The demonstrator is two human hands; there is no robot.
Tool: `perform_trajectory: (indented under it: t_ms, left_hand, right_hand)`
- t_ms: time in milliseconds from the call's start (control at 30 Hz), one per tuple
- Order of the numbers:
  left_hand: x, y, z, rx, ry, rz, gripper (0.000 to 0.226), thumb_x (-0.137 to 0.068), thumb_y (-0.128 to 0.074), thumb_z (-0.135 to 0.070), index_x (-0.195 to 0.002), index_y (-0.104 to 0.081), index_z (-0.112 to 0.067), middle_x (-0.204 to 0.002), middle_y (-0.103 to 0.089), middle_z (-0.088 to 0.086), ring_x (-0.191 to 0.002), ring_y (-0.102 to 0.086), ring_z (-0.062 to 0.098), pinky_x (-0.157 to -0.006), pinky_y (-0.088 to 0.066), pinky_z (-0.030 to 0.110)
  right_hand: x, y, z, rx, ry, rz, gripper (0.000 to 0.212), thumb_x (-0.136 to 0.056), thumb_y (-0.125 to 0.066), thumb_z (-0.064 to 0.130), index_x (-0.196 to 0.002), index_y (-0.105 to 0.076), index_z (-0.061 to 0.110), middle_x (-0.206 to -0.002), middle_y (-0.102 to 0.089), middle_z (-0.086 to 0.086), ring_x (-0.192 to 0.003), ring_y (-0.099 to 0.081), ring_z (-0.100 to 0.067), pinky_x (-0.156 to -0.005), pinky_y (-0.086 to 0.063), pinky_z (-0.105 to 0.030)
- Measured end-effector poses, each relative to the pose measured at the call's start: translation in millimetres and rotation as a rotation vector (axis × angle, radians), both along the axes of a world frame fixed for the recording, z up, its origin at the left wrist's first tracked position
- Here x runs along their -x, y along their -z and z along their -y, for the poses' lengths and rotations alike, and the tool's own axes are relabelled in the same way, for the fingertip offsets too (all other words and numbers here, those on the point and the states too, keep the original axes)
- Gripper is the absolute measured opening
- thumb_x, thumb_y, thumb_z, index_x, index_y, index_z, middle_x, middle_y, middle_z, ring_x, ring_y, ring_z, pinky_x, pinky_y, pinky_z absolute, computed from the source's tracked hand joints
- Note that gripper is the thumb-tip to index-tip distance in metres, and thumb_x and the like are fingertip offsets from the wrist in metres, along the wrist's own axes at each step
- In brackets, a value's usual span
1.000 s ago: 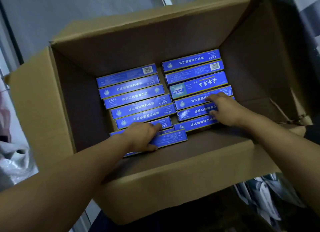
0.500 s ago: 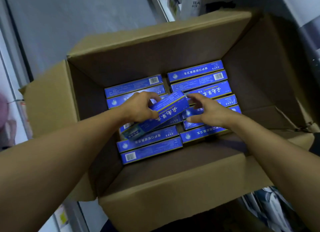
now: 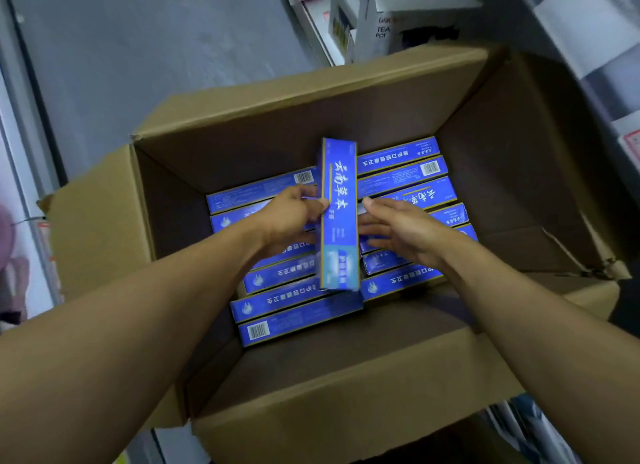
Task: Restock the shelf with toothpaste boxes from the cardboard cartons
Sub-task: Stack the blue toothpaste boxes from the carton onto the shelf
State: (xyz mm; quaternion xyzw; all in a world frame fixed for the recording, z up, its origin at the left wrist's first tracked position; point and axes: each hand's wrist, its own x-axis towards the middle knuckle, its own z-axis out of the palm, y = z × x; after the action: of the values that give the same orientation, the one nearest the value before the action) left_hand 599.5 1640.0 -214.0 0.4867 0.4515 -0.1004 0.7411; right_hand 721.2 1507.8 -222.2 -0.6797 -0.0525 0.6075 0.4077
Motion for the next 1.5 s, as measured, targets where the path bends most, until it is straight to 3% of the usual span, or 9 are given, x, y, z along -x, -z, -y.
perform_trajectory:
  t_ms: [133,233,400,533,667,833,1000,1300,1500]
  left_hand:
    - [-14.2,-9.5,11.5,-0.033,-0.08,0.039,0.007,-0.098,-0.046,-0.014,-0.092,-0.046,-0.018,-0.081,-0.057,-0.002,-0.073,-0.054,0.009,-0.074,-0.047,0.033]
    - [-15.1,-6.8,10.8,-0.201,0.033,-0.007,0.018,-0.096,-0.052,-0.018,-0.112,-0.051,-0.012,-0.088,-0.054,-0.002,-0.076,-0.051,0.008,-0.066,-0.045,0.025]
    - [15.2,14.5,12.9,-0.732,0.699,-0.13,0.036,-0.089,-0.063,-0.023,-0.122,-0.056,-0.011,-0.114,-0.057,0.005,-0.09,-0.056,0.022,-0.077,-0.04,0.025]
    - [39.7,33.7,25.1,-0.818,1.068,-0.246,0.039,-0.082,-0.068,-0.029,-0.118,-0.058,-0.017,-0.117,-0.054,0.008,-0.107,-0.053,0.028,-0.082,-0.044,0.032]
    - [50.3,51.1,40.4,-0.823,1.069,-0.286,0.049,-0.078,-0.071,-0.032,-0.123,-0.052,-0.025,-0.117,-0.05,0.005,-0.112,-0.049,0.026,-0.081,-0.044,0.035]
    - [36.1,63.6,57.1,-0.98,1.136,-0.069,0.063,-0.077,-0.072,-0.03,-0.133,-0.043,-0.033,-0.119,-0.043,0.003,-0.113,-0.04,0.024,-0.083,-0.037,0.033]
    - [19.8,67.2,64.0,-1.09,1.256,-0.029,0.046,-0.081,-0.066,-0.027,-0.125,-0.052,-0.031,-0.115,-0.039,0.002,-0.11,-0.036,0.023,-0.073,-0.026,0.028]
    - [25.3,51.6,50.6,-1.099,1.273,-0.035,0.053,-0.078,-0.069,-0.028,-0.122,-0.04,-0.026,-0.121,-0.041,0.003,-0.1,-0.051,0.027,-0.064,-0.029,0.03]
    - [25.3,33.1,40.1,-1.044,1.113,-0.047,0.05,-0.073,-0.069,-0.022,-0.113,-0.04,-0.026,-0.103,-0.052,0.001,-0.086,-0.056,0.028,-0.061,-0.038,0.032]
  right_hand:
    - [13.4,-4.8,-10.1,-0.084,0.075,-0.041,0.017,-0.099,-0.044,0.022,-0.1,-0.057,0.012,-0.089,-0.068,-0.006,-0.076,-0.065,-0.017,-0.081,-0.052,-0.035]
    - [11.8,-5.4,-10.0,-0.064,0.152,0.085,0.016,-0.099,-0.044,0.023,-0.099,-0.056,0.012,-0.084,-0.068,-0.009,-0.071,-0.066,-0.02,-0.074,-0.055,-0.038]
    - [-19.1,-1.9,18.6,0.065,-0.256,0.746,0.021,-0.098,-0.045,0.028,-0.1,-0.06,0.013,-0.094,-0.062,-0.007,-0.087,-0.058,-0.022,-0.069,-0.038,-0.027]
    - [-34.8,1.9,40.2,0.079,-0.382,0.856,0.029,-0.098,-0.044,0.025,-0.117,-0.057,0.006,-0.116,-0.062,-0.012,-0.107,-0.056,-0.027,-0.072,-0.032,-0.024]
    - [-41.3,6.2,49.7,0.053,-0.458,0.86,0.027,-0.098,-0.045,0.026,-0.112,-0.059,0.009,-0.109,-0.062,-0.01,-0.096,-0.056,-0.023,-0.07,-0.03,-0.023]
    - [-53.7,12.5,50.4,0.105,-0.448,0.886,0.027,-0.097,-0.045,0.032,-0.111,-0.059,0.013,-0.1,-0.06,-0.005,-0.088,-0.05,-0.018,-0.073,-0.031,-0.024]
    - [-57.1,14.1,55.5,0.108,-0.388,0.884,0.03,-0.097,-0.047,0.029,-0.116,-0.06,0.01,-0.112,-0.064,-0.012,-0.104,-0.058,-0.028,-0.083,-0.041,-0.03]
    - [-53.7,13.5,52.4,0.132,-0.39,0.856,0.032,-0.096,-0.046,0.035,-0.114,-0.06,0.012,-0.111,-0.063,-0.011,-0.103,-0.057,-0.028,-0.084,-0.041,-0.033]
    - [-49.2,6.0,52.8,0.136,-0.364,0.846,0.031,-0.097,-0.046,0.032,-0.114,-0.06,0.011,-0.11,-0.063,-0.012,-0.102,-0.057,-0.029,-0.085,-0.041,-0.033]
